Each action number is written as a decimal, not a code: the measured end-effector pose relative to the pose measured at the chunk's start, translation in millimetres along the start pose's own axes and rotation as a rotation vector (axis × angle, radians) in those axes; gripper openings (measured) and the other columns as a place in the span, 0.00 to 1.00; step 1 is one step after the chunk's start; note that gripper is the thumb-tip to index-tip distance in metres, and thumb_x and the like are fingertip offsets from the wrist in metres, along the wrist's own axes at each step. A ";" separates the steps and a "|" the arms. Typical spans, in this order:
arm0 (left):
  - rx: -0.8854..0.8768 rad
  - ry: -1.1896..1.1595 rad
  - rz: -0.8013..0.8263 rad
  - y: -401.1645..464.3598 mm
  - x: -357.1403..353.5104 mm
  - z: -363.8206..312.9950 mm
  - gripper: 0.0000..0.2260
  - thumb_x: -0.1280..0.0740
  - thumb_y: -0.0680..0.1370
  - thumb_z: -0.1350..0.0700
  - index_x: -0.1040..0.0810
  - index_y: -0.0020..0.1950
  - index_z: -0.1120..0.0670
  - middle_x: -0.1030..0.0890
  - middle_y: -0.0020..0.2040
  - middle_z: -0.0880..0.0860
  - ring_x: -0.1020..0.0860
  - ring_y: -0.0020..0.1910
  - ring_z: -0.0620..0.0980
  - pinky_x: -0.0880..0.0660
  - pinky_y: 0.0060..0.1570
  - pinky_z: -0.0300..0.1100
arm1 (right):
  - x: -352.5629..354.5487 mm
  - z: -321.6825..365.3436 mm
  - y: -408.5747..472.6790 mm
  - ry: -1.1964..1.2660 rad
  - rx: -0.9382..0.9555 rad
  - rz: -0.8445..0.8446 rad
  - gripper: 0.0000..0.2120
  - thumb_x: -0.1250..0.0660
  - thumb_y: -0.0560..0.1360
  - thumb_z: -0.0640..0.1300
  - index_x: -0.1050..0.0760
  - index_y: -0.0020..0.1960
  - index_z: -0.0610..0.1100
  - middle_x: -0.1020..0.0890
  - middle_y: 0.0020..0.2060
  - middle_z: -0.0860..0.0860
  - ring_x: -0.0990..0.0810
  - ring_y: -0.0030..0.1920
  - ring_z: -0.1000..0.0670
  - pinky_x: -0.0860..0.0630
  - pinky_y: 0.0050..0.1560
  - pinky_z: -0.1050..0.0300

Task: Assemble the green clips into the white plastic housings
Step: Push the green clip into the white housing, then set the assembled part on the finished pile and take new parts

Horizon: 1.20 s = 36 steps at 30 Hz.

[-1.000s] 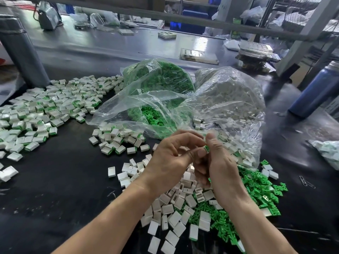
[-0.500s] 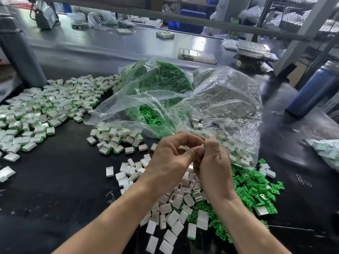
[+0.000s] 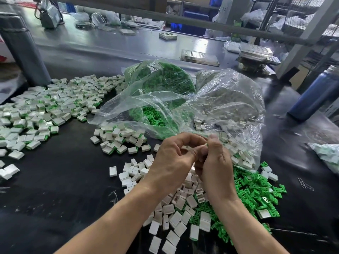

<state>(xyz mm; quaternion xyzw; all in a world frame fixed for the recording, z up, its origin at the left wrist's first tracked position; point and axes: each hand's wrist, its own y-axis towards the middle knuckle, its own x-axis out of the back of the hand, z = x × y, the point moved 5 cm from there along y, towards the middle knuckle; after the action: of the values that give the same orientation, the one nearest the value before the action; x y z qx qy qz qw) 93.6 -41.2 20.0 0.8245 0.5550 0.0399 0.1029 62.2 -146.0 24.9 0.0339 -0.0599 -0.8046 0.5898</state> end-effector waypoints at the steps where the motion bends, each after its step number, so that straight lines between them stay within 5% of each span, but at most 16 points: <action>1: 0.004 -0.024 0.001 -0.1 -0.1 -0.5 0.03 0.29 0.81 0.60 0.16 0.52 0.57 0.14 0.51 0.52 0.14 0.44 0.52 0.17 0.45 0.49 | 0.4 0.5 -0.3 0.036 -0.017 0.006 0.33 0.51 0.88 0.58 0.19 0.31 0.59 0.29 0.22 0.58 0.33 0.24 0.58 0.35 0.27 0.62; 4: -0.005 -0.050 -0.017 1.4 3.8 -0.9 0.05 0.28 0.79 0.57 0.15 0.52 0.56 0.13 0.50 0.53 0.14 0.49 0.53 0.17 0.53 0.50 | 6.2 1.3 -0.5 0.045 -0.024 0.016 0.32 0.50 0.85 0.63 0.20 0.31 0.54 0.31 0.24 0.55 0.35 0.25 0.55 0.37 0.24 0.63; 8: -0.014 0.017 -0.083 4.6 14.8 1.0 0.03 0.27 0.79 0.59 0.15 0.51 0.53 0.13 0.47 0.49 0.15 0.50 0.46 0.19 0.53 0.39 | 16.7 1.6 2.0 -0.060 0.051 0.011 0.26 0.44 0.84 0.60 0.21 0.39 0.44 0.24 0.29 0.53 0.28 0.30 0.55 0.32 0.29 0.65; 14: -0.017 0.102 -0.079 3.8 20.0 -1.4 0.03 0.26 0.78 0.61 0.14 0.51 0.56 0.13 0.45 0.48 0.14 0.46 0.44 0.19 0.48 0.34 | 22.7 4.1 4.3 -0.199 0.198 0.032 0.03 0.30 0.81 0.48 0.19 0.49 0.51 0.17 0.39 0.56 0.20 0.38 0.56 0.24 0.38 0.64; 21: -0.001 0.187 -0.063 3.2 22.2 -2.4 0.04 0.25 0.77 0.60 0.15 0.51 0.55 0.13 0.45 0.45 0.15 0.45 0.41 0.20 0.46 0.32 | 23.0 -1.9 6.3 -0.267 0.163 0.023 0.11 0.34 0.78 0.56 0.20 0.48 0.49 0.18 0.37 0.62 0.20 0.38 0.60 0.25 0.38 0.68; 25: 0.025 0.381 -0.086 3.8 36.0 -2.6 0.05 0.24 0.77 0.58 0.16 0.50 0.49 0.14 0.45 0.41 0.16 0.45 0.38 0.21 0.46 0.31 | 28.6 -8.2 10.8 -0.252 0.114 -0.002 0.06 0.31 0.81 0.50 0.20 0.47 0.51 0.17 0.36 0.59 0.21 0.35 0.60 0.25 0.36 0.66; 32: 0.126 0.864 -0.402 2.8 102.4 -12.7 0.03 0.25 0.78 0.53 0.14 0.49 0.45 0.17 0.43 0.38 0.21 0.41 0.34 0.25 0.42 0.32 | 56.6 -12.4 20.3 -0.376 0.059 -0.039 0.06 0.30 0.81 0.51 0.19 0.47 0.52 0.16 0.39 0.58 0.19 0.36 0.60 0.24 0.35 0.69; 36: 0.204 0.956 -0.529 3.4 123.5 -13.7 0.02 0.24 0.78 0.53 0.15 0.49 0.47 0.15 0.46 0.44 0.18 0.44 0.44 0.22 0.47 0.42 | 59.2 -14.0 21.4 -0.442 0.037 -0.031 0.08 0.30 0.81 0.53 0.19 0.45 0.52 0.16 0.39 0.59 0.18 0.38 0.59 0.24 0.36 0.70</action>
<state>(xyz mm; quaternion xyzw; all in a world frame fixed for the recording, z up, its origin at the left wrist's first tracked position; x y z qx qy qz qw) 141.2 73.3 28.1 0.5529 0.7291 0.3286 -0.2340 66.3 -209.5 14.9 -0.1315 -0.2018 -0.8003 0.5491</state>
